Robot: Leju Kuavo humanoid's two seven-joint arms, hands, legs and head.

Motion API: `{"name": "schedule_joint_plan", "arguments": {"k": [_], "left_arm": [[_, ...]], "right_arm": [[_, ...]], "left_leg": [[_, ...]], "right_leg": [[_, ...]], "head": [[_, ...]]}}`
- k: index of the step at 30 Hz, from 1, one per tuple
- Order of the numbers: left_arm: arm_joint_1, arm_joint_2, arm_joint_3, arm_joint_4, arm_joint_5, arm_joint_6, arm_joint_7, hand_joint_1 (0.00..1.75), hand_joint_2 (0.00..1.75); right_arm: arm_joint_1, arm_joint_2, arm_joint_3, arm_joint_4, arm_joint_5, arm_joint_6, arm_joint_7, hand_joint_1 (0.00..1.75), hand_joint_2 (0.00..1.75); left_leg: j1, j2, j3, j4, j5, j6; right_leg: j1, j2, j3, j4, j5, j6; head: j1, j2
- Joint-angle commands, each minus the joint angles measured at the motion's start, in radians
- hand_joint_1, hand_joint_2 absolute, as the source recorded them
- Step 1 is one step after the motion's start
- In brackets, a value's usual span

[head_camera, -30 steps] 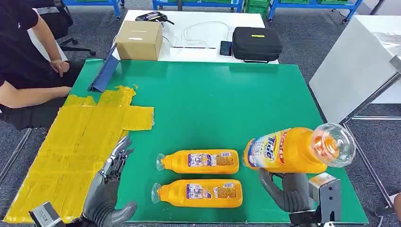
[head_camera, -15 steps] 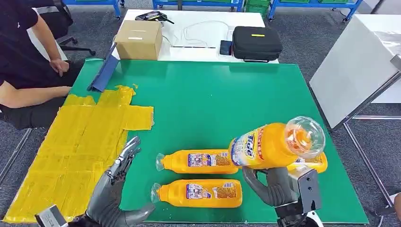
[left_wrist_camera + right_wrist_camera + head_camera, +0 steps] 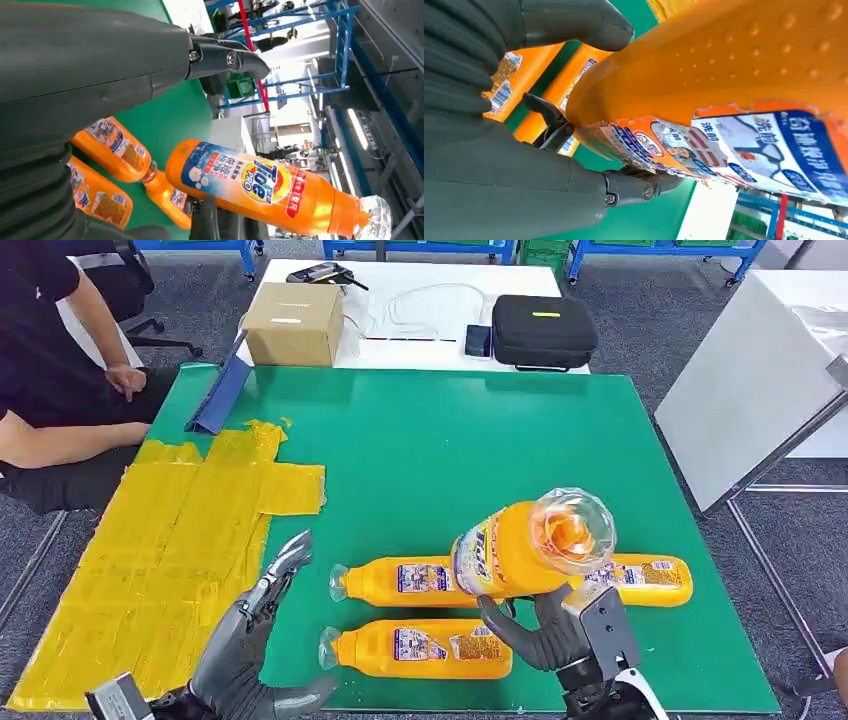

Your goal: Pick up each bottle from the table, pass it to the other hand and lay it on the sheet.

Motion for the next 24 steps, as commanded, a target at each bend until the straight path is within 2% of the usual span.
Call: {"name": "schedule_joint_plan", "arguments": {"k": [1, 8, 16, 24], "left_arm": [[-0.032, 0.029, -0.022, 0.018, 0.02, -0.016, 0.004, 0.0, 1.75], [-0.116, -0.003, -0.048, -0.007, 0.022, -0.023, 0.067, 0.0, 1.75], [-0.123, 0.0, -0.053, -0.008, 0.032, -0.024, 0.07, 0.0, 1.75], [-0.179, 0.003, -0.104, -0.01, -0.098, 0.03, 0.106, 0.0, 1.75]], "right_arm": [[-0.054, -0.032, 0.047, 0.07, 0.003, 0.005, 0.014, 1.75, 1.75], [-0.158, -0.041, 0.124, 0.175, 0.029, 0.038, 0.07, 1.75, 1.75], [-0.179, -0.048, 0.15, 0.193, 0.032, 0.046, 0.082, 1.75, 1.75], [-0.301, -0.062, 0.256, 0.283, 0.074, 0.05, 0.138, 1.75, 1.75]], "left_leg": [[-0.001, 0.0, -0.001, -0.001, 0.001, -0.002], [0.0, 0.0, -0.002, 0.0, 0.002, -0.002], [0.0, 0.0, -0.002, 0.0, 0.002, -0.004], [-0.001, 0.001, -0.004, 0.0, 0.004, -0.005]], "right_leg": [[-0.001, 0.0, -0.002, 0.001, 0.001, -0.001], [0.0, 0.001, -0.003, 0.001, 0.002, -0.001], [0.0, 0.0, -0.003, 0.003, 0.001, -0.001], [-0.001, 0.002, -0.005, 0.005, 0.002, -0.001]], "head": [[0.0, 0.0], [0.0, 0.0], [0.0, 0.0], [0.0, 0.0]]}}
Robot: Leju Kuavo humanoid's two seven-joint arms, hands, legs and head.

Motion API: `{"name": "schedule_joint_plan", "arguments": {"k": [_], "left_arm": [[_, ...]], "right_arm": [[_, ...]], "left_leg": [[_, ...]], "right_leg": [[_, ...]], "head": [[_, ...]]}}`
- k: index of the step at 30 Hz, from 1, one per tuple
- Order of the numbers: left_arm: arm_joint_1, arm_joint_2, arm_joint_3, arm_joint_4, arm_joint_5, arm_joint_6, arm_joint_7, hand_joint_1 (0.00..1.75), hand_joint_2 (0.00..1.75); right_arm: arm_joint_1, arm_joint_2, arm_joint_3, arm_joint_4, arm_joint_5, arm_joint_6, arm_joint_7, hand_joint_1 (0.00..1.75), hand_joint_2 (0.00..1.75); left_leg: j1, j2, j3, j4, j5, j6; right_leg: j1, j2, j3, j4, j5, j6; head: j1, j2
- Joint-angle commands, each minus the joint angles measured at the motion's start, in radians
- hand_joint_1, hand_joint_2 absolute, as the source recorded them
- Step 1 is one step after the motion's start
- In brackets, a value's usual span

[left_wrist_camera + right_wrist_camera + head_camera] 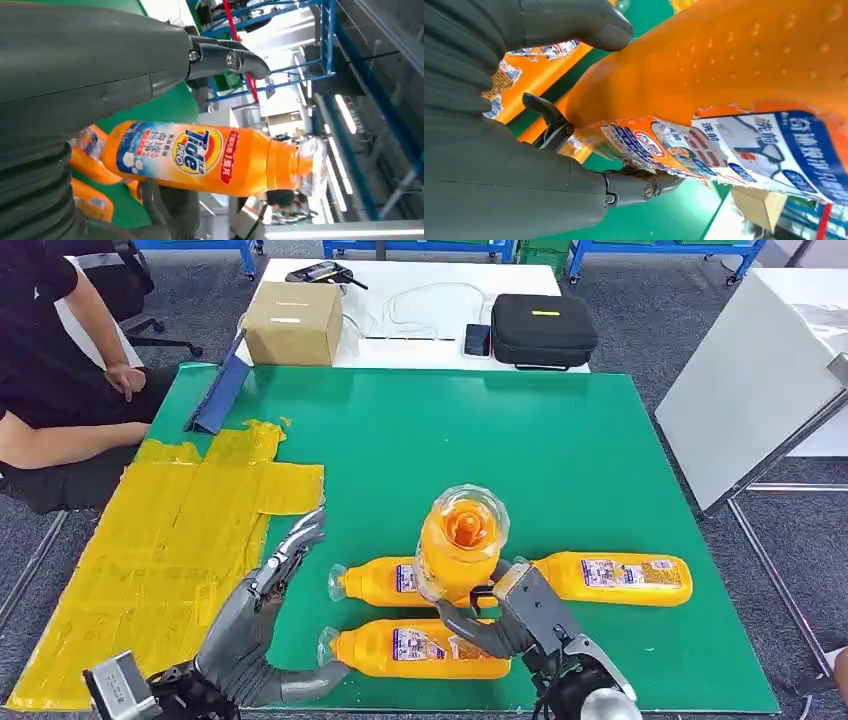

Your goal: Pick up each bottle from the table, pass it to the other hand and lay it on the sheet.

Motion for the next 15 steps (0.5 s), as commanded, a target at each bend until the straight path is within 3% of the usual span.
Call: {"name": "schedule_joint_plan", "arguments": {"k": [1, 7, 15], "left_arm": [[-0.079, 0.011, -0.072, 0.01, -0.108, 0.044, 0.034, 0.0, 1.75], [-0.081, 0.012, -0.077, 0.005, -0.159, 0.076, 0.026, 0.0, 1.75], [-0.064, 0.002, -0.056, -0.036, -0.183, 0.116, 0.026, 0.0, 1.75]], "right_arm": [[-0.168, -0.028, 0.134, 0.161, 0.039, 0.002, 0.045, 1.75, 1.75], [-0.181, -0.029, 0.141, 0.171, -0.002, 0.001, 0.06, 1.75, 1.75], [-0.204, -0.06, 0.209, 0.163, 0.124, 0.001, 0.082, 1.75, 1.75]], "left_leg": [[0.0, 0.001, -0.001, 0.0, 0.001, -0.001], [-0.001, 0.0, -0.005, 0.0, 0.005, -0.003], [-0.001, 0.001, -0.007, 0.001, 0.006, -0.005]], "right_leg": [[0.0, 0.002, -0.002, 0.002, 0.001, -0.001], [-0.001, 0.0, -0.001, 0.005, 0.003, -0.004], [-0.001, 0.001, -0.005, 0.008, 0.003, -0.004]], "head": [[0.0, 0.0], [0.0, 0.0], [0.0, 0.0]]}}
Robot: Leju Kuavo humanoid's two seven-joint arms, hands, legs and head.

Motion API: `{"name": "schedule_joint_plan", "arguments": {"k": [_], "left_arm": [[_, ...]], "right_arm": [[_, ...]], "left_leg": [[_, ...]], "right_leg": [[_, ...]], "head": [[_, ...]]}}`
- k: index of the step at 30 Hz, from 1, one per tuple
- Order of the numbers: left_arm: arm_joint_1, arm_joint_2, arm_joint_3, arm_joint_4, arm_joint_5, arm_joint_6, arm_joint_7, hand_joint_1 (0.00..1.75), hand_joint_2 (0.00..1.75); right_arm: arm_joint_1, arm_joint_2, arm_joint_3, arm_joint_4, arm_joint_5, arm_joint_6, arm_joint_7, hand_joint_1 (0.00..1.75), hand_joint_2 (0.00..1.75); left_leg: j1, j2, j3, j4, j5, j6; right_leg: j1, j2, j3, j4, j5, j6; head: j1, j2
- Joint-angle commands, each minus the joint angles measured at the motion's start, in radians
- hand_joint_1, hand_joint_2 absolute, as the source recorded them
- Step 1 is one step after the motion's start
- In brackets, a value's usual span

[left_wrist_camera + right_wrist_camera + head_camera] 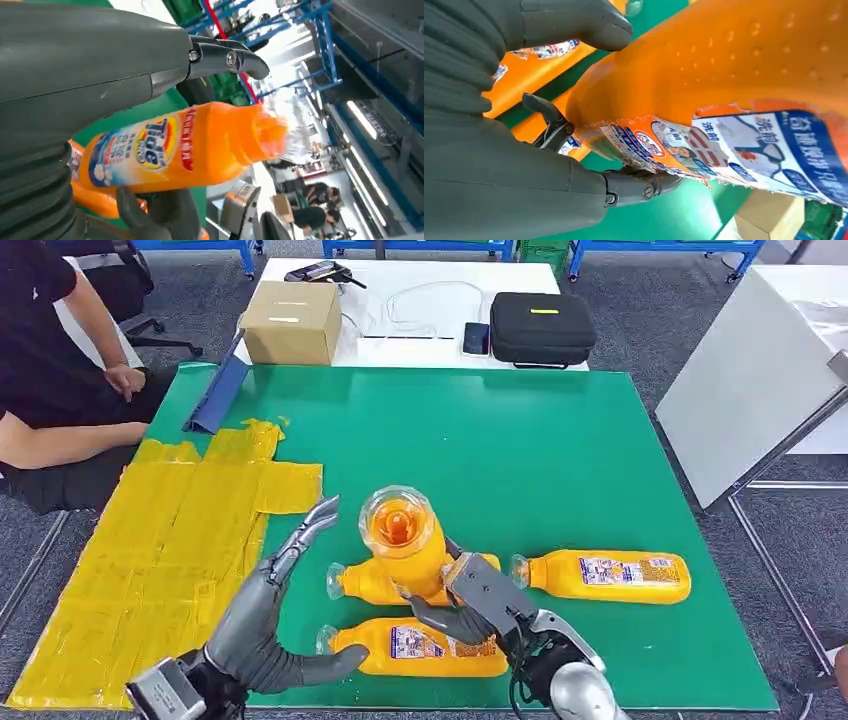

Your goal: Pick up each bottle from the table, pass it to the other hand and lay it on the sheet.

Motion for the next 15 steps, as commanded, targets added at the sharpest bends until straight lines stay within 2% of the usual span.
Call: {"name": "schedule_joint_plan", "arguments": {"k": [1, 7, 15], "left_arm": [[-0.014, 0.0, -0.002, -0.02, -0.013, 0.024, 0.006, 0.0, 1.75], [-0.028, -0.002, -0.007, -0.018, 0.075, 0.012, 0.026, 0.0, 1.75], [-0.029, -0.001, -0.007, -0.017, 0.08, 0.011, 0.027, 0.0, 1.75]], "right_arm": [[-0.068, -0.046, 0.103, 0.065, 0.101, 0.008, 0.025, 1.75, 1.75], [-0.063, -0.043, 0.14, 0.08, 0.188, 0.037, 0.031, 1.75, 1.75], [-0.064, -0.043, 0.142, 0.081, 0.189, 0.038, 0.031, 1.75, 1.75]], "left_leg": [[0.0, 0.0, 0.0, 0.0, 0.001, -0.001], [0.0, 0.0, -0.001, 0.0, 0.001, -0.002], [0.0, 0.0, -0.001, 0.0, 0.001, -0.002]], "right_leg": [[0.0, 0.001, -0.001, 0.001, 0.001, -0.001], [0.0, 0.001, -0.002, 0.001, 0.001, -0.001], [0.0, 0.0, -0.003, 0.001, 0.001, -0.001]], "head": [[0.0, 0.0], [0.0, 0.0], [0.0, 0.0]]}}
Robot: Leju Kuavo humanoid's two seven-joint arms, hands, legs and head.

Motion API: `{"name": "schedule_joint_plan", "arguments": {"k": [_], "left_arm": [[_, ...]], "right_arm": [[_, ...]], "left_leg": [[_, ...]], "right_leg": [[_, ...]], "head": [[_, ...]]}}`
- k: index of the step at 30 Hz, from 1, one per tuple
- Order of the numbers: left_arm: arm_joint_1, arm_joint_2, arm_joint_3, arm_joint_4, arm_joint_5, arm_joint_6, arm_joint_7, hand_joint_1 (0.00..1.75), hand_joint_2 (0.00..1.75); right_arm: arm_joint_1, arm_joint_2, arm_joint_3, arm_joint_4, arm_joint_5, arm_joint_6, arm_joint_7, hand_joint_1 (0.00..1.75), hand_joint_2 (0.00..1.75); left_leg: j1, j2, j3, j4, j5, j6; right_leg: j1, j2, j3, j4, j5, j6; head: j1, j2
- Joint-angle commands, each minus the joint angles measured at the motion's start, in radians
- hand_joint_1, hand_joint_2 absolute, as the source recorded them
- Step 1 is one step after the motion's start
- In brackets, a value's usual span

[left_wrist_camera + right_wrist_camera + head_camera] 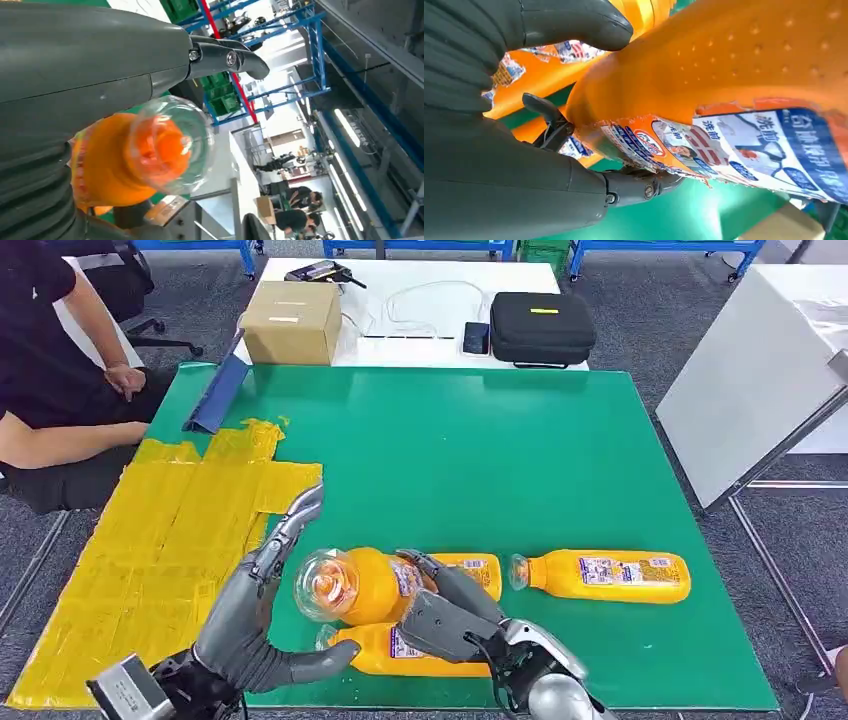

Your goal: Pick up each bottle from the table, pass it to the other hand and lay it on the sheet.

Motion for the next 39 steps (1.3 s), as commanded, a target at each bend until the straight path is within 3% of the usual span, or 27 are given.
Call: {"name": "schedule_joint_plan", "arguments": {"k": [1, 9, 12, 17, 25, 35, 39], "left_arm": [[-0.026, 0.004, -0.006, 0.014, 0.003, -0.003, 0.008, 0.0, 1.75], [-0.034, 0.002, -0.01, 0.03, 0.101, -0.025, 0.042, 0.0, 1.75], [0.053, -0.015, -0.007, -0.035, 0.121, -0.043, 0.074, 0.0, 1.75], [0.06, -0.017, -0.001, -0.035, 0.116, -0.053, 0.075, 0.0, 1.75], [0.057, -0.021, -0.001, -0.033, 0.11, -0.059, 0.071, 0.0, 1.75], [0.059, -0.014, -0.013, -0.029, 0.094, -0.048, 0.064, 0.0, 1.75], [0.056, -0.015, -0.023, -0.03, 0.06, -0.021, 0.066, 0.0, 1.75]], "right_arm": [[-0.042, -0.017, 0.04, 0.056, 0.0, 0.002, 0.003, 1.75, 1.75], [-0.031, -0.017, 0.069, 0.053, 0.028, 0.036, 0.003, 1.75, 1.75], [-0.029, -0.018, 0.07, 0.041, 0.029, 0.034, -0.002, 1.75, 1.75], [-0.025, -0.013, 0.057, 0.035, 0.016, 0.024, -0.009, 1.75, 1.75], [-0.027, -0.004, 0.052, 0.036, 0.035, 0.004, -0.015, 1.75, 1.75], [-0.033, 0.013, 0.04, 0.035, 0.06, -0.029, -0.025, 1.75, 1.75], [-0.052, 0.019, 0.063, 0.04, 0.146, -0.055, -0.022, 1.75, 1.75]], "left_leg": [[-0.001, 0.0, -0.001, 0.0, 0.001, -0.002], [-0.001, -0.001, -0.002, 0.0, 0.002, -0.003], [0.0, 0.001, 0.0, 0.0, 0.0, -0.001], [-0.001, 0.001, -0.001, 0.0, 0.0, -0.002], [-0.001, -0.001, -0.003, 0.0, 0.001, -0.002], [-0.001, 0.0, -0.003, 0.0, 0.001, -0.002], [0.0, 0.0, -0.002, 0.0, 0.001, -0.002]], "right_leg": [[-0.001, 0.0, -0.003, 0.001, 0.001, -0.001], [-0.001, 0.0, -0.004, 0.001, 0.001, -0.001], [-0.001, 0.001, -0.002, 0.0, 0.001, -0.001], [-0.001, 0.001, -0.002, 0.001, 0.0, -0.001], [-0.001, 0.0, -0.012, 0.001, 0.001, -0.001], [-0.001, 0.001, -0.004, 0.002, 0.0, -0.001], [0.0, 0.001, -0.002, 0.001, 0.0, -0.001]], "head": [[0.0, 0.0], [0.0, 0.0], [0.0, 0.0], [0.0, 0.0], [0.0, 0.0], [0.0, 0.0], [0.0, 0.0]]}}
